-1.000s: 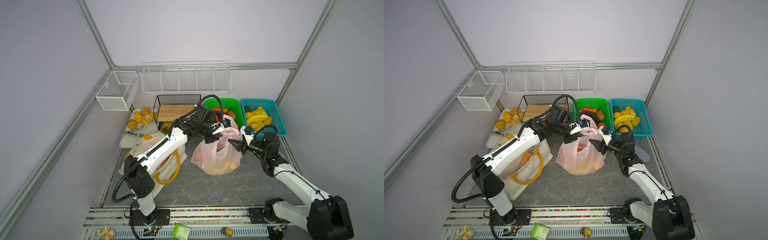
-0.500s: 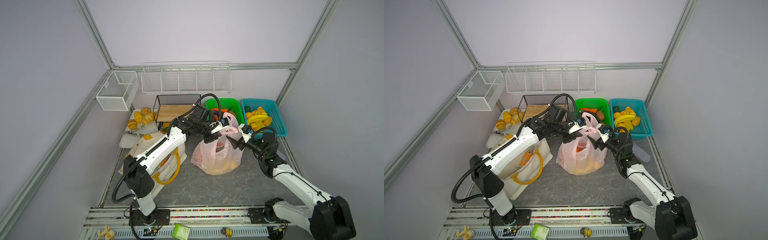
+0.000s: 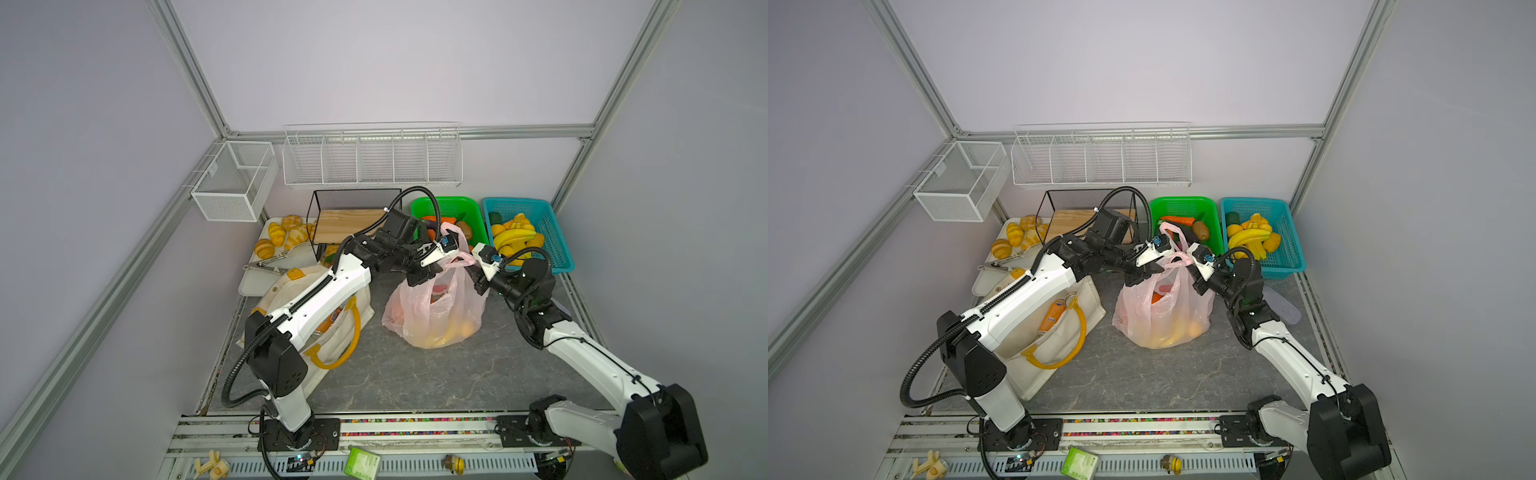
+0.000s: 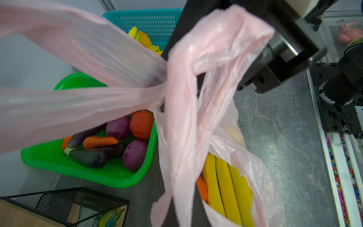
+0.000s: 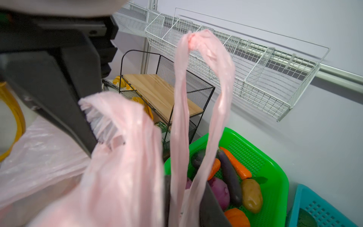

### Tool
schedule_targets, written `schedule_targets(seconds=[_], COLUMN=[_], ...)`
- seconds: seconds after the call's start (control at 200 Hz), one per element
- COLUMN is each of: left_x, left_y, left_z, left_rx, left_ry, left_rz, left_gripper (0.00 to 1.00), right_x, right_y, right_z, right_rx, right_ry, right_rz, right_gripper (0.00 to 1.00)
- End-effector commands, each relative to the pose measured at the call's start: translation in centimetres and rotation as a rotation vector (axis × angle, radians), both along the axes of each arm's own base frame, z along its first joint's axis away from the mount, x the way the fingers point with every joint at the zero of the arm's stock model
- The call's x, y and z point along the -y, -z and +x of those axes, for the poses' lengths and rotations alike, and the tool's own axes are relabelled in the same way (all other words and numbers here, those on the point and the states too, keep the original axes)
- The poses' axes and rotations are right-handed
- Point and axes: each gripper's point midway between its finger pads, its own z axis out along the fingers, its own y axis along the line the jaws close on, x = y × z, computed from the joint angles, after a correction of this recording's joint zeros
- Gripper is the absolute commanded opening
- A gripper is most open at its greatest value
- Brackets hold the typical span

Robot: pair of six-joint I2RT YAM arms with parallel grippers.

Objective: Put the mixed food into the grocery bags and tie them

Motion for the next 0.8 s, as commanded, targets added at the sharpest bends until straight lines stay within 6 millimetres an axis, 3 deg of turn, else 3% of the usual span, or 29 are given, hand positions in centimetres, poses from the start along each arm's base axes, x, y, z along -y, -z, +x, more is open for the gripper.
schedule_targets(seconds=[0.0, 0.205, 0.46, 0.795], left_x=[-0.8, -0.7, 0.0, 1.0], left_y=[-0.7, 0.1, 0.3, 0.4], left_z=[-0.1, 0.8, 1.7, 1.6], left_rx=[0.033, 0.051, 0.097, 0.084], left_ry=[0.001, -0.006, -0.017, 0.003], left_rz=[0.001, 0.051, 0.086, 0.079], left_gripper=[0.0, 0.0, 0.0, 0.0], right_x=[-0.7, -0.9, -0.9, -1.1], right_y=[-0.5, -0.5, -0.5, -0.8], right_z=[-0.8, -2.8, -3.2, -2.4], right_rx=[-0.004, -0.107, -0.141, -0.137], right_ry=[-0.067, -0.214, -0.272, -0.276], right_rz=[-0.021, 0.038, 0.114, 0.166], right_gripper=[0.19, 0.17, 0.21, 0.48])
